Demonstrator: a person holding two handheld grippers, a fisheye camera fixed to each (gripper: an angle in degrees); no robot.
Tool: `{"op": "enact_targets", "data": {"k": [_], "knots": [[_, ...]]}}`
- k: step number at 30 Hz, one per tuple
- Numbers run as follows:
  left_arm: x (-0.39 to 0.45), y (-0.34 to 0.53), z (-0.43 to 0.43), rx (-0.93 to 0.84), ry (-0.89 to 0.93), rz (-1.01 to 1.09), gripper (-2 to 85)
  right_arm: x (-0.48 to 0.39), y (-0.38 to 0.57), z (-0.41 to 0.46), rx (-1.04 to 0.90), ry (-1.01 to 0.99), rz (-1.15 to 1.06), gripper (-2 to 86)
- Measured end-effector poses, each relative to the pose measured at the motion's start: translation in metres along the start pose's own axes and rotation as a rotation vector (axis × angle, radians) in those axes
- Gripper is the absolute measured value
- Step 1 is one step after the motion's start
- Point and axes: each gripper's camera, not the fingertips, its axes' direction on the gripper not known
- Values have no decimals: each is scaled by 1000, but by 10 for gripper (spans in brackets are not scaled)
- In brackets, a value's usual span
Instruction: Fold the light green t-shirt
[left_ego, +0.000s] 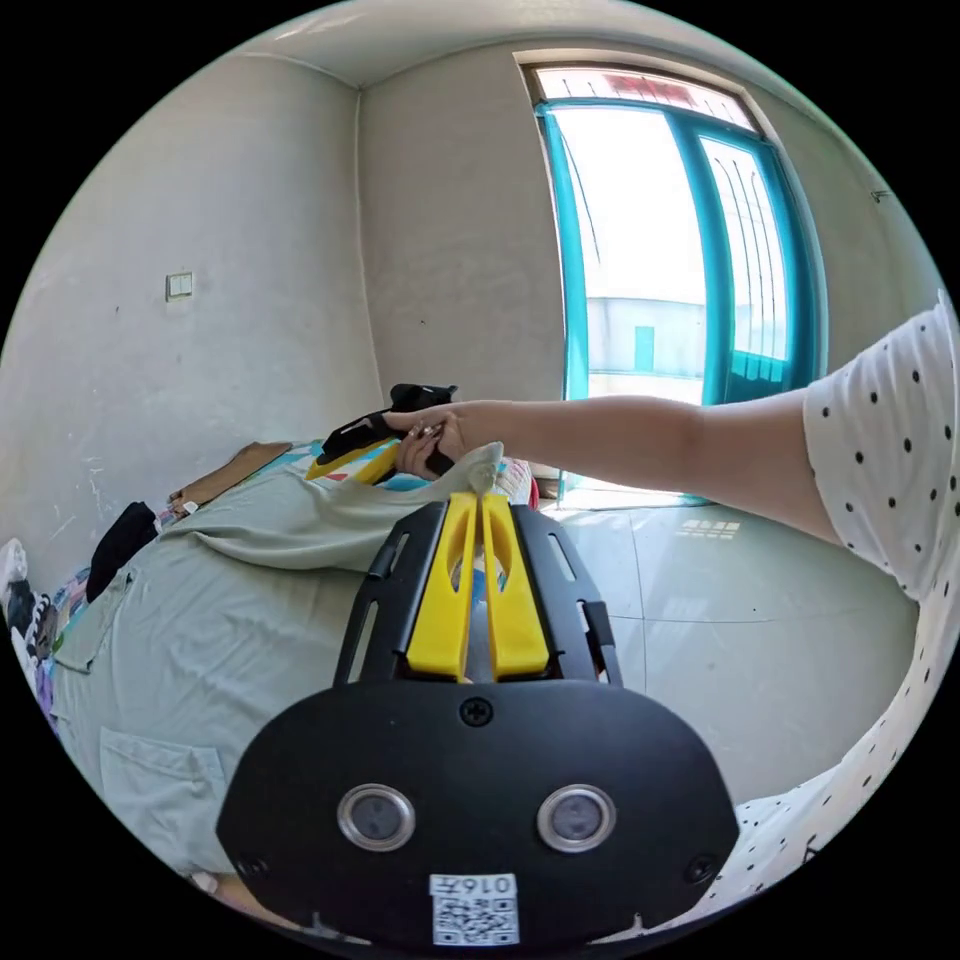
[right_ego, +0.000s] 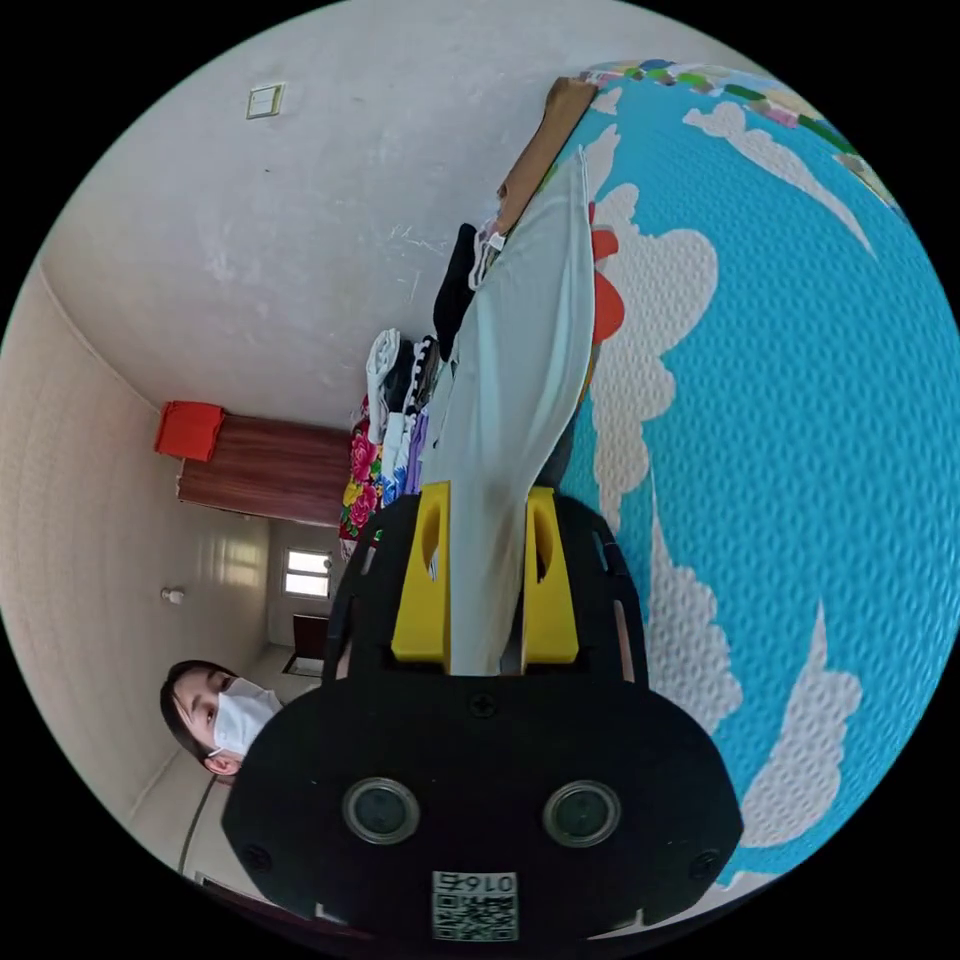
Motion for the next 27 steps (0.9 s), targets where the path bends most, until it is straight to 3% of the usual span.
{"op": "enact_targets", "data": {"k": [7,18,27], "knots": [[-11,75,33,27,49,-21,-10,10,-88,61,25,21,29,80],[-44,213,126,128,250,-88,-10,7,-214,84,209,104,104,62],[-46,332,215,179,339,-156,-10,-56,-278,115,287,313,108,1]]}}
